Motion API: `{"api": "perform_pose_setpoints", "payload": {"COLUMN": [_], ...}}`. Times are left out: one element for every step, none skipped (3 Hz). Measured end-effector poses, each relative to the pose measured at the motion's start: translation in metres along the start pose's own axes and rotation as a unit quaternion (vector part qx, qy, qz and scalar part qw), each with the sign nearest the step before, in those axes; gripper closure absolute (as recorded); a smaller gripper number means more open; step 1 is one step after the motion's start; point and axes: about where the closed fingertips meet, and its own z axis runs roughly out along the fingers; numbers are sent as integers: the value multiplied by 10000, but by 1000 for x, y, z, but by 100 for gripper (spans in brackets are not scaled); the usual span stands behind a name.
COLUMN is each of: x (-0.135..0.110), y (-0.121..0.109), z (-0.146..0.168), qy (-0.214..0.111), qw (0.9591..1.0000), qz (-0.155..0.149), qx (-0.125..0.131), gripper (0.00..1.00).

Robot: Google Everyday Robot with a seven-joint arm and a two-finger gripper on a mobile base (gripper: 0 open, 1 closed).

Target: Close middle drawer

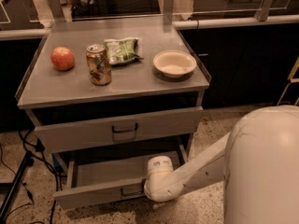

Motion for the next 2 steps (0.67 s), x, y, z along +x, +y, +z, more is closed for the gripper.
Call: {"api": "perform_pose_setpoints", "payload": {"x": [-2, -2], "y": [-2, -2], "z": [2, 2], "qy": [-26, -26], "qw": [10000, 10000], "qz": [-13, -13], "qx": [41, 41], "gripper": [83, 60]}}
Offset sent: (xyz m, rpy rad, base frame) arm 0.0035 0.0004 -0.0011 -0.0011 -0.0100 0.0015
